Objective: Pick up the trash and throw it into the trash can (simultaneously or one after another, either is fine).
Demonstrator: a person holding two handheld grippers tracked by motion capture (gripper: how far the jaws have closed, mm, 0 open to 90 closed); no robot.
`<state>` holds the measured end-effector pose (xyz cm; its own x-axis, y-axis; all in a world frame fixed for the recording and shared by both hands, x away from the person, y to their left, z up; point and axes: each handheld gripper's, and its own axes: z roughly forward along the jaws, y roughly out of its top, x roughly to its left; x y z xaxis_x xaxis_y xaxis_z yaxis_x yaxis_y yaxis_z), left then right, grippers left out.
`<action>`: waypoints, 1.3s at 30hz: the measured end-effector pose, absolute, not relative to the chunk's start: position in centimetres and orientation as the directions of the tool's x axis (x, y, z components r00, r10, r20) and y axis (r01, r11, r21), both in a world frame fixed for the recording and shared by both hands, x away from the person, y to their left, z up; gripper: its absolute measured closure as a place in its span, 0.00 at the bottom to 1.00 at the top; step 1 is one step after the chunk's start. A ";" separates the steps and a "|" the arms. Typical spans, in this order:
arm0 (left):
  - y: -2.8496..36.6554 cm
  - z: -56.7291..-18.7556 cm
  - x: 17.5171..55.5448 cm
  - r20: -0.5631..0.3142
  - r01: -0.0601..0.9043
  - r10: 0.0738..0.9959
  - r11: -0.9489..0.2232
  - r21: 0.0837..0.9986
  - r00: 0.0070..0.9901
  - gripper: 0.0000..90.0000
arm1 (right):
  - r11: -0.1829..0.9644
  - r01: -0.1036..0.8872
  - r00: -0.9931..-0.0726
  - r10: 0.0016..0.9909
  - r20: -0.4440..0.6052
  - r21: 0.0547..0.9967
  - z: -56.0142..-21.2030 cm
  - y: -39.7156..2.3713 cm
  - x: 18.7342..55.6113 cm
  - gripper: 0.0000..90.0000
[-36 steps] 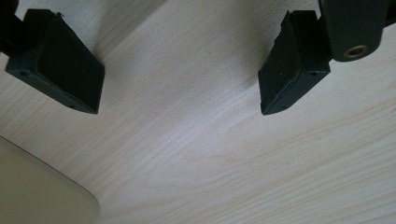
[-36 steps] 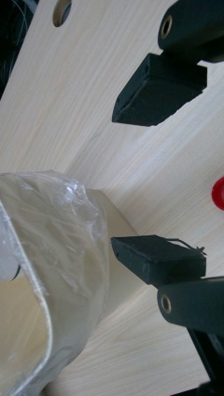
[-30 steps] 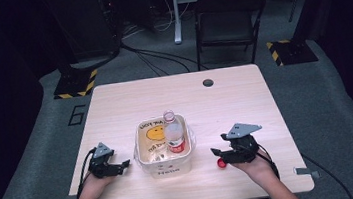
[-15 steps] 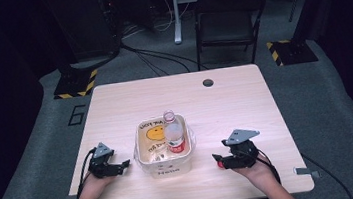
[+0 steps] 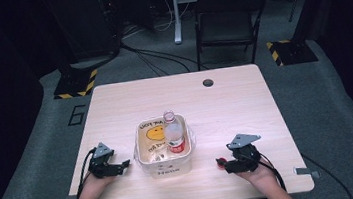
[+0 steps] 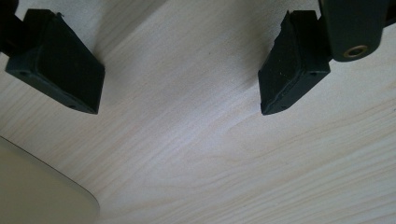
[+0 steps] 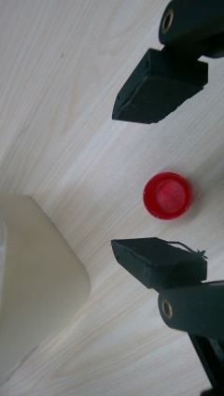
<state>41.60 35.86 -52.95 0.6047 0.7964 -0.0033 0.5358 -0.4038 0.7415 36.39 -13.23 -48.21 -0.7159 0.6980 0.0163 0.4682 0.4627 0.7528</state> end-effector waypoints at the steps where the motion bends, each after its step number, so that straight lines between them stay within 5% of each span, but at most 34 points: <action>1: 35.9 -53.0 41.6 -0.003 0.535 0.797 -0.403 0.742 0.604 0.16 | 0.468 0.464 -0.720 0.694 0.012 0.752 -48.4 -13.3 36.4 0.33; 9: 35.9 -52.9 41.6 -0.003 0.536 0.796 -0.404 0.741 0.605 0.16 | 0.489 0.470 -0.732 0.682 0.014 0.735 -49.1 -13.0 36.3 0.33; 39: 35.9 -53.0 41.6 -0.003 0.534 0.797 -0.402 0.744 0.604 0.16 | 0.547 0.516 -0.750 0.660 0.040 0.660 -51.0 -12.5 37.3 0.59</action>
<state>41.61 35.86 -52.98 0.6045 0.7966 -0.0028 0.5335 -0.4022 0.7440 37.33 -12.53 -50.96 -0.7501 0.6601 0.0397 0.5159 0.5466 0.6596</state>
